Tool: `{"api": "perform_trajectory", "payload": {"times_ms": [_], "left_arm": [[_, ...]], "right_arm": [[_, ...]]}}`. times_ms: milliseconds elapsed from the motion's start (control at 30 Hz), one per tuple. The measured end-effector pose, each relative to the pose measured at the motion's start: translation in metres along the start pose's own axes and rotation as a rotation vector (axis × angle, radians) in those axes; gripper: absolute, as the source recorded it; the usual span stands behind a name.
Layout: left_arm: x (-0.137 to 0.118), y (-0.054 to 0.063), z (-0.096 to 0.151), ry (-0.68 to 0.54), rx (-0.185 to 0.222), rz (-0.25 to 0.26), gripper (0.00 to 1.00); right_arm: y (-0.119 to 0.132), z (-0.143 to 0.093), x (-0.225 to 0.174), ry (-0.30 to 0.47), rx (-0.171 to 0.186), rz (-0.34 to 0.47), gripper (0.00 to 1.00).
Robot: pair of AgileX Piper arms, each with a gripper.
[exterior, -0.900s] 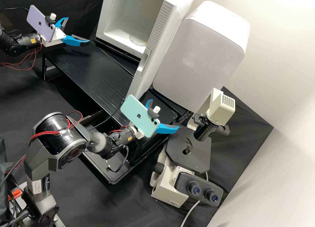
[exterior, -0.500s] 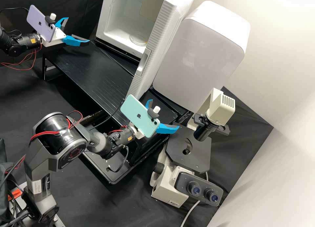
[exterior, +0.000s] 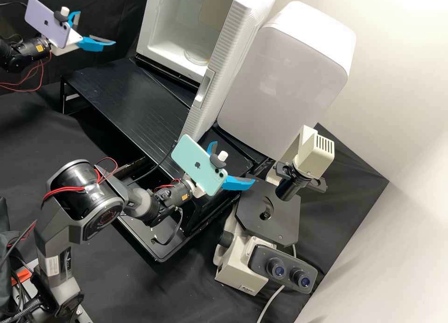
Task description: Close the incubator door
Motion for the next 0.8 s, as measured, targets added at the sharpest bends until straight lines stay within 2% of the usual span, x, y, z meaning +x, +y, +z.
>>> {"api": "perform_trajectory", "payload": {"times_ms": [333,667,700,800], "left_arm": [[-0.003,0.011,-0.038,0.134,-0.004,0.037,1.00],[-0.003,0.012,-0.042,0.152,-0.009,0.041,1.00],[-0.003,0.012,-0.042,0.152,-0.009,0.041,1.00],[-0.003,0.012,-0.042,0.152,-0.009,0.041,1.00]], "right_arm": [[0.000,0.000,0.000,0.000,0.000,0.000,1.00],[0.000,0.000,0.000,0.000,0.000,0.000,1.00],[0.000,0.000,0.000,0.000,0.000,0.000,0.00],[0.003,-0.003,0.002,0.013,0.000,0.014,0.00]]}}
